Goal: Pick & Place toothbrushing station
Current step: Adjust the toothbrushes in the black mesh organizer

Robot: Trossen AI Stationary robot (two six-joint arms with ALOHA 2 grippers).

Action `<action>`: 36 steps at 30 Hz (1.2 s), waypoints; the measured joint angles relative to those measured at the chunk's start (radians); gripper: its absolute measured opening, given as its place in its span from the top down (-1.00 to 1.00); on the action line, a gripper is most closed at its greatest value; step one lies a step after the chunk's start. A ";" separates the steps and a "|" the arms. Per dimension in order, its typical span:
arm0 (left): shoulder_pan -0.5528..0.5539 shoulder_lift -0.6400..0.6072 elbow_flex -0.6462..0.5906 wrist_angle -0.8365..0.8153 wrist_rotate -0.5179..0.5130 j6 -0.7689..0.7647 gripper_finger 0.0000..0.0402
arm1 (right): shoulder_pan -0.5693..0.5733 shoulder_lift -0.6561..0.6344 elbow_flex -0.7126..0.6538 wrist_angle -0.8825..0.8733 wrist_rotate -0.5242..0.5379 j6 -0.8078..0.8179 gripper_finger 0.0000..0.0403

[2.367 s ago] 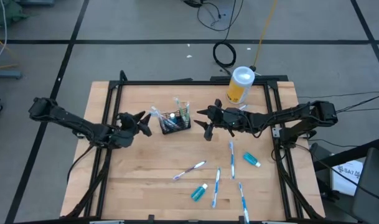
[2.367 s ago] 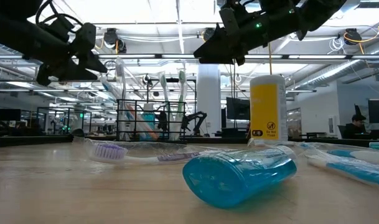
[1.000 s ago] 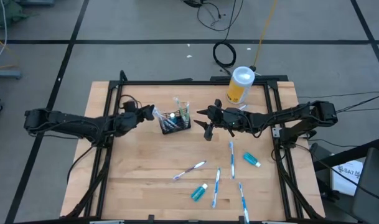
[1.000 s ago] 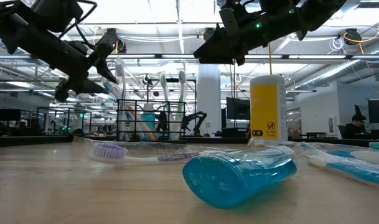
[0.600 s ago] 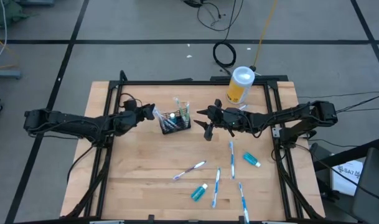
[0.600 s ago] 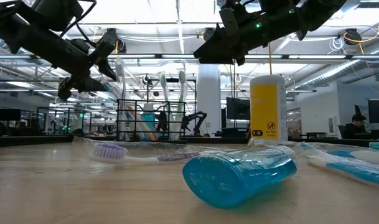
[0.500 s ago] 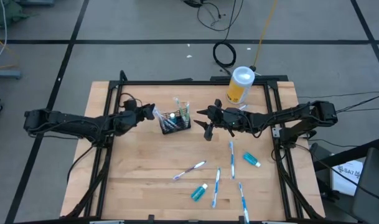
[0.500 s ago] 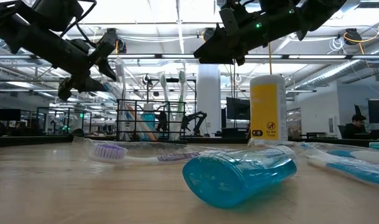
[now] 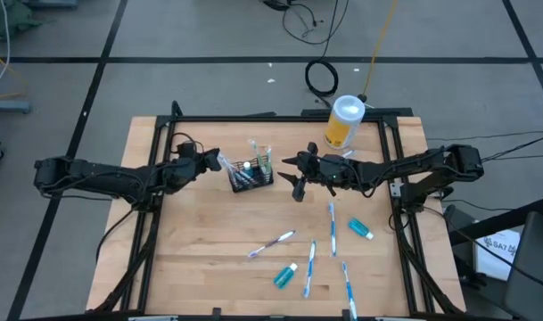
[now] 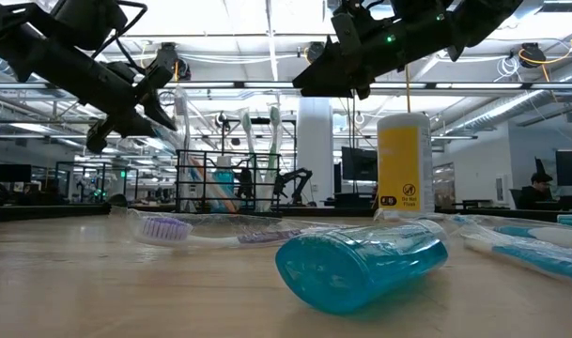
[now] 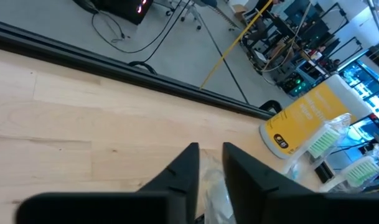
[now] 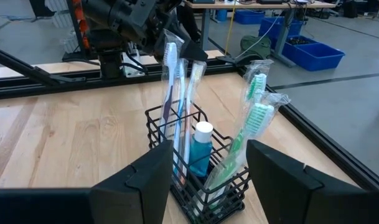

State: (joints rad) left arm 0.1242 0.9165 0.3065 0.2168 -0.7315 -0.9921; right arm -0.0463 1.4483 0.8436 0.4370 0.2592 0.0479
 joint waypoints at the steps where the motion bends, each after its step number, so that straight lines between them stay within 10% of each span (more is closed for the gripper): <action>1: 0.000 0.000 0.000 0.001 0.000 0.000 0.71 | 0.000 0.000 0.000 0.000 0.000 0.000 0.03; 8: 0.000 0.000 0.000 0.038 -0.001 0.046 0.98 | 0.000 0.000 0.000 0.000 0.000 -0.008 0.03; 36: 0.000 -0.008 0.138 0.018 0.054 0.304 0.98 | 0.000 0.000 0.000 -0.026 0.000 -0.008 0.03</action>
State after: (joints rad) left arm 0.1242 0.9081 0.4450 0.2348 -0.6777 -0.6883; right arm -0.0461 1.4483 0.8436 0.4114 0.2592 0.0402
